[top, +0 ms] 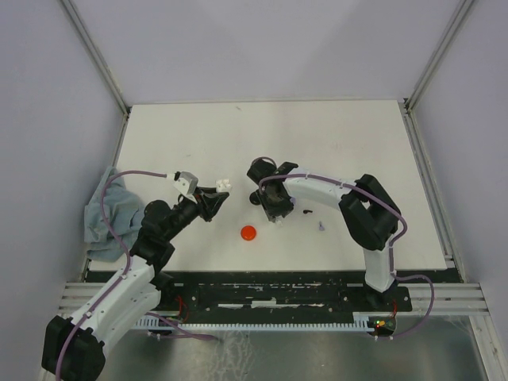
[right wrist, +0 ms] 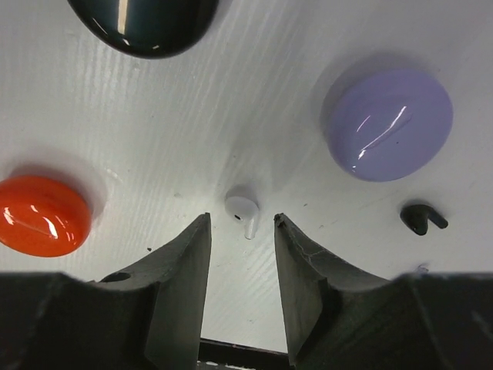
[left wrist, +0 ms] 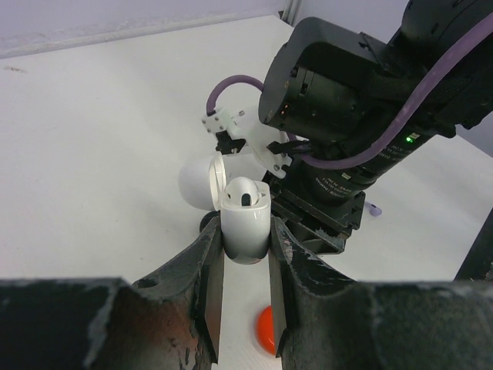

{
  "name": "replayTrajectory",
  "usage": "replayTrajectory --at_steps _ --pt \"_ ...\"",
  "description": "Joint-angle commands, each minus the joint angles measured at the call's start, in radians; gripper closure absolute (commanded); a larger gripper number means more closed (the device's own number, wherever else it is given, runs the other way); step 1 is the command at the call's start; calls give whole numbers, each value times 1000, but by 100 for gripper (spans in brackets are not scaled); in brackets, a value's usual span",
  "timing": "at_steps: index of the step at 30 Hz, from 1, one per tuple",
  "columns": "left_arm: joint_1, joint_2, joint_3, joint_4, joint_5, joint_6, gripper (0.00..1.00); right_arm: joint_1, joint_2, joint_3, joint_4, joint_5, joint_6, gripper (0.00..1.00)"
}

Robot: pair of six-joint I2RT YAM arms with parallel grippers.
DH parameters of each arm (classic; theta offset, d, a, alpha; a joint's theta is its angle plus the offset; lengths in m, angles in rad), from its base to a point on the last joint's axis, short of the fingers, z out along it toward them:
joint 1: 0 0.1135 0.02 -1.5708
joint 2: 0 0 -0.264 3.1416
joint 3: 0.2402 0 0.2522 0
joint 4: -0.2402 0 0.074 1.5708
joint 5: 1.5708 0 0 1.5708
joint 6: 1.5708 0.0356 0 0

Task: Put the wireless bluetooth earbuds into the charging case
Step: Place the earbud at the center of the board, then pick up the earbud from the center of the board.

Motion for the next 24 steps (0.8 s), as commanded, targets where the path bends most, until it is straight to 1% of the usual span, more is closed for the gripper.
replayTrajectory --at_steps 1,11,19,24 --pt "-6 -13 11 59 9 19 97 -1 29 42 -59 -15 19 54" --pt "-6 -13 11 59 11 19 97 -1 89 70 -47 -38 12 59" --pt "-6 -13 9 67 19 18 97 -2 80 46 -44 -22 5 72" --pt "-6 -15 11 75 29 14 97 -1 30 34 -35 -8 -14 76"
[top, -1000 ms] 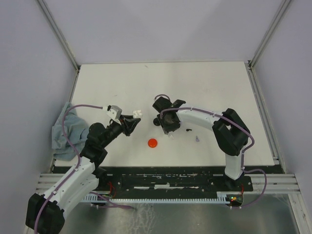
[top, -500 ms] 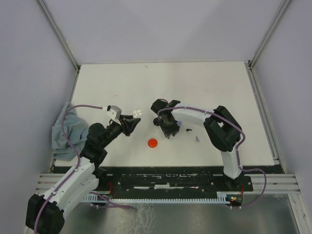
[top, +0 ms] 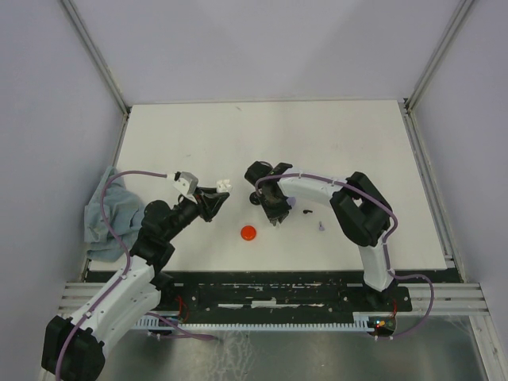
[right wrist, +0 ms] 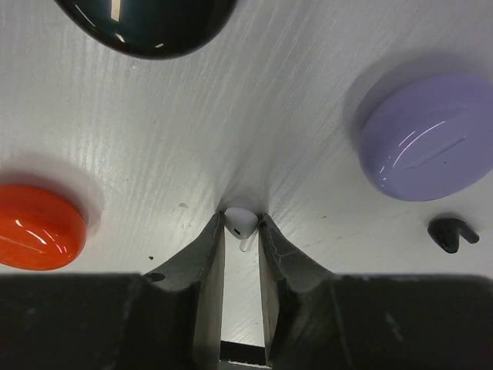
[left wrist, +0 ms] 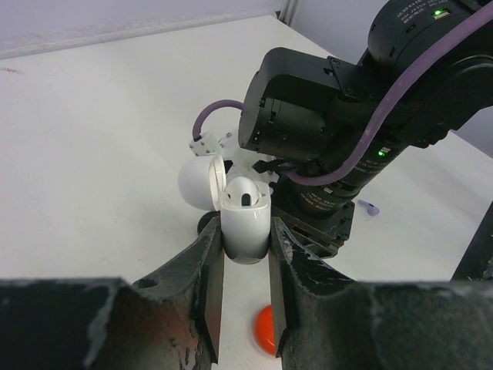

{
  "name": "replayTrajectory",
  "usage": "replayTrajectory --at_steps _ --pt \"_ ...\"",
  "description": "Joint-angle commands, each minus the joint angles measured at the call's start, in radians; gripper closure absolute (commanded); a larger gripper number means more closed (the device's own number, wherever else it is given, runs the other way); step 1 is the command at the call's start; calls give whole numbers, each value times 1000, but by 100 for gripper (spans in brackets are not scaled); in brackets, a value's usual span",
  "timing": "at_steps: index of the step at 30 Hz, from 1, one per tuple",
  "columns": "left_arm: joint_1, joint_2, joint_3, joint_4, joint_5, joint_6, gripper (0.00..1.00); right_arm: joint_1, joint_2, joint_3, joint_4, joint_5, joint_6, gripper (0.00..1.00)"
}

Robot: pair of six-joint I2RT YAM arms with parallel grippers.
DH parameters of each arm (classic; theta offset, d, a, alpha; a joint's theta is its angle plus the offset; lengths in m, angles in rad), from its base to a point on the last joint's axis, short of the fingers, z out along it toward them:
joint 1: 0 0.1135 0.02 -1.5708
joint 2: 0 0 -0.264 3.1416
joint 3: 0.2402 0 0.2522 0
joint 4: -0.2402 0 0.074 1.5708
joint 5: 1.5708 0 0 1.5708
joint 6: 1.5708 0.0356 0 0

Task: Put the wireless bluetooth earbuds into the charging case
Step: Pick up the earbud from the center of the board, then place the earbud in the charging case.

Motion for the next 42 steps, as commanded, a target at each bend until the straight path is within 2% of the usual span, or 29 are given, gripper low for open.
replayTrajectory --at_steps 1,8,17,24,29,42 --pt "-2 -13 10 78 31 15 97 -1 -70 -13 18 36 -17 76" --pt "-2 -3 10 115 105 22 97 1 -224 -21 41 32 -69 76" --pt "-3 42 16 309 247 48 97 13 -447 30 50 30 -153 76" --pt "-2 100 47 412 302 55 97 19 -571 73 98 6 -191 76" --pt "-2 133 63 518 342 31 97 22 -663 68 196 -83 -212 76" --pt "-2 136 92 625 368 -53 97 40 -789 -54 565 -332 -202 76"
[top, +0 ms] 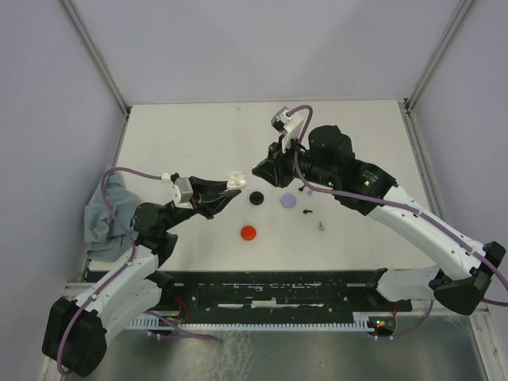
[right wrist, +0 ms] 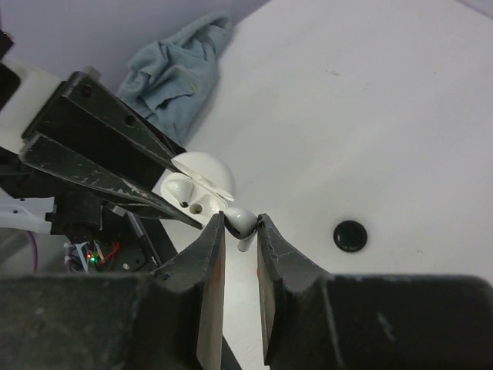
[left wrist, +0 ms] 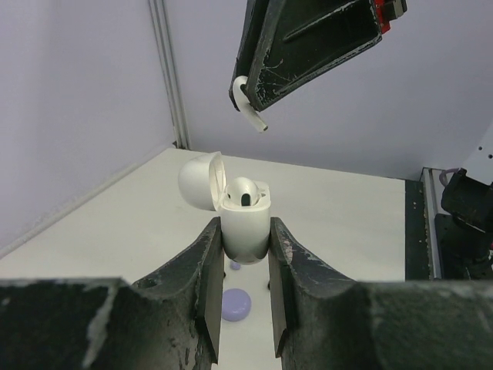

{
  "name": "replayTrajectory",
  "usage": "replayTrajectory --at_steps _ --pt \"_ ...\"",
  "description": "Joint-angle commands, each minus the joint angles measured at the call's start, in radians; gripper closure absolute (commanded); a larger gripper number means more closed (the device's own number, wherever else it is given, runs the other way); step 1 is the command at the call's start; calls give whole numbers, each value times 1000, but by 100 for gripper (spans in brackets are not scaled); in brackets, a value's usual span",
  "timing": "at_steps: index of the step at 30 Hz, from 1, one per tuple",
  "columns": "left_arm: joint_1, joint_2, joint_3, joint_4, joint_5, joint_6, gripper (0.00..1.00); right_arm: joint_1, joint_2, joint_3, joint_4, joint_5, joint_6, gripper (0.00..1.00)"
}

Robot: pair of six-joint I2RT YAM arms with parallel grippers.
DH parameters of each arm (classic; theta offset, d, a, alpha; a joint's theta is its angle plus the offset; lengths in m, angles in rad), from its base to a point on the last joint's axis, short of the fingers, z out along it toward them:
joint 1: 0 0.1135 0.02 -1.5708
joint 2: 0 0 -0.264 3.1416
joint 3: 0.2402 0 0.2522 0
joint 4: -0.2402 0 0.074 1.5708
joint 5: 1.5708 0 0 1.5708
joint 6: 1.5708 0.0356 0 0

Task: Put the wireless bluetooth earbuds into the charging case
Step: Place the earbud in the charging case.

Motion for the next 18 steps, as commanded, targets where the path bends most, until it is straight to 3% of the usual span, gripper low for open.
replayTrajectory --at_steps 1,9,18 --pt "-2 -2 47 118 3 -56 97 12 -33 -32 195 -114 -4 76" --pt "-3 4 49 194 -36 -161 97 23 -54 -109 377 -183 28 76" --pt "-6 -12 46 202 -49 -190 97 38 -48 -145 471 -223 67 76"
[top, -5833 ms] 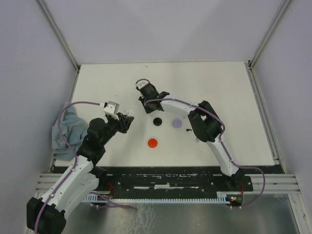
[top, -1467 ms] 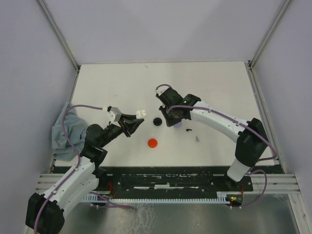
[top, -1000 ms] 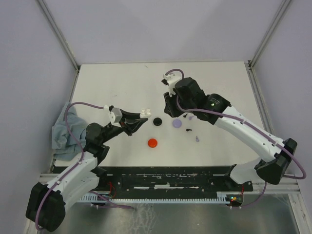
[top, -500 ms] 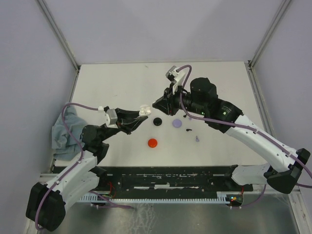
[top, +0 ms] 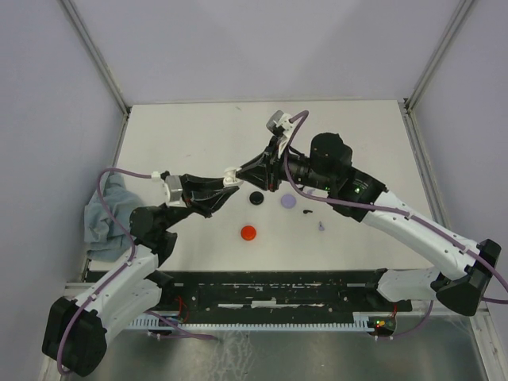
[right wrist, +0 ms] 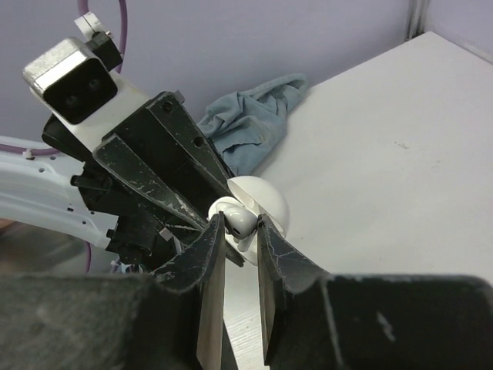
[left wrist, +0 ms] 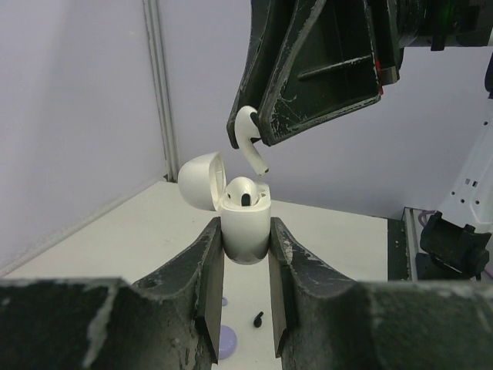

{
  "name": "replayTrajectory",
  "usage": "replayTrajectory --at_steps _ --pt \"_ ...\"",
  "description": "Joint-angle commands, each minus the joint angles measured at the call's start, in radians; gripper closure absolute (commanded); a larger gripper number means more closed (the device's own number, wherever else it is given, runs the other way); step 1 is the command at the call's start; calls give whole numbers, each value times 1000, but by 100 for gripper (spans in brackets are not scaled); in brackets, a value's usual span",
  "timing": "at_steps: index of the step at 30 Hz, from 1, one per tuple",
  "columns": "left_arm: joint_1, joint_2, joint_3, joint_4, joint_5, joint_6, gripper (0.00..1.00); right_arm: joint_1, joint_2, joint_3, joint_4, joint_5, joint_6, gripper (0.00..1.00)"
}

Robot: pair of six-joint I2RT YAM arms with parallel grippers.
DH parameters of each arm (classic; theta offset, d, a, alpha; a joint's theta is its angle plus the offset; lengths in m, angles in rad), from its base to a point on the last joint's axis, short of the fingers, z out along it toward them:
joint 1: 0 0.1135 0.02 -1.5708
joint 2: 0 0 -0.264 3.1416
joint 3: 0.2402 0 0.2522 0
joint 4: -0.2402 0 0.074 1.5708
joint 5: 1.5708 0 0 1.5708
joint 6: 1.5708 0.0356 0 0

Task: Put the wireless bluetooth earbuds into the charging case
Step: Place the earbud in the charging case.

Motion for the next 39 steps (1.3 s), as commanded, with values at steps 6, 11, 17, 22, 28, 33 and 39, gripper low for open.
replayTrajectory --at_steps 6,11,17,22,28,33,39 --pt "-6 -20 43 62 -35 -58 97 19 -17 -17 136 -45 28 76" --pt "-5 -19 47 68 -44 -70 97 21 -9 -27 148 -46 29 76" --pt "-8 -5 51 102 -42 -92 97 24 1 -34 155 -45 22 76" --pt "-8 4 57 112 -30 -98 97 24 1 -41 167 -35 16 76" --pt "-9 12 55 112 -9 -106 97 25 -4 -44 186 -14 11 77" --pt "-11 13 57 105 9 -108 97 25 -5 -51 198 -7 13 77" --pt "-10 10 57 105 4 -108 97 25 -14 -58 200 2 14 77"
